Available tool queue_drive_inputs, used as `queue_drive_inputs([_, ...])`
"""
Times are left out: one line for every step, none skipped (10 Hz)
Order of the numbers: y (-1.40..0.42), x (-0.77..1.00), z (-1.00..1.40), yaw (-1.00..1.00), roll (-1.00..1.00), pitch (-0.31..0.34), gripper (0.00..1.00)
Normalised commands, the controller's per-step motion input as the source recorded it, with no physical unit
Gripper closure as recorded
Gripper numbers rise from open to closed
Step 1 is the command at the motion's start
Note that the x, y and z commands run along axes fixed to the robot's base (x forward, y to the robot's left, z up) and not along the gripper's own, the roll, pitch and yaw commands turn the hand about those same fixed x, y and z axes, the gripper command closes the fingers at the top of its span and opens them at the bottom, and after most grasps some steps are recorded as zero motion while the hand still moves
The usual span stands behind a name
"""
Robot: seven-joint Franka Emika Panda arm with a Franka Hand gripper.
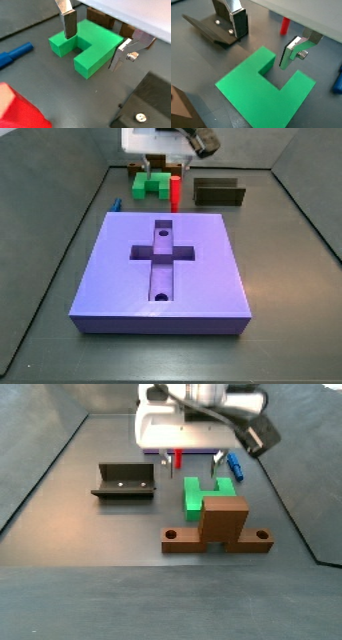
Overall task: Pick up the green object. Move up. Place the green object on the fixture. Regrasp the green object. Move to above the board. Insert the green object.
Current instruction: Pick up the green object.
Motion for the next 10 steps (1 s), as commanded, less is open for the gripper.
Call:
queue_drive_inputs([0.10,0.00,-0.57,-0.19,-0.28,-0.084,0.00])
queue_drive_inputs([0.00,0.13,-0.47,-0.07,-0.22,-0.011,0.00])
queue_drive_inputs([-0.09,0.02,-0.25,0.01,-0.06,0.000,0.00])
queue_drive_inputs([-0.15,0.00,-0.10,0.17,0.00,0.000,0.00])
queue_drive_inputs([-0.09,0.00,-0.12,0.15,0.00,0.000,0.00])
queue_drive_inputs([0.00,0.00,-0.02,0.03,0.00,0.000,0.00])
queue_drive_inputs([0.00,0.00,-0.05,0.02,0.00,0.000,0.00])
queue_drive_inputs([0.00,0.00,-0.07,0.00,0.00,0.000,0.00])
queue_drive_inputs([0.00,-0.03,-0.20,0.00,0.00,0.000,0.00])
queue_drive_inputs([0.02,-0.06,-0.30,0.00,0.00,0.000,0.00])
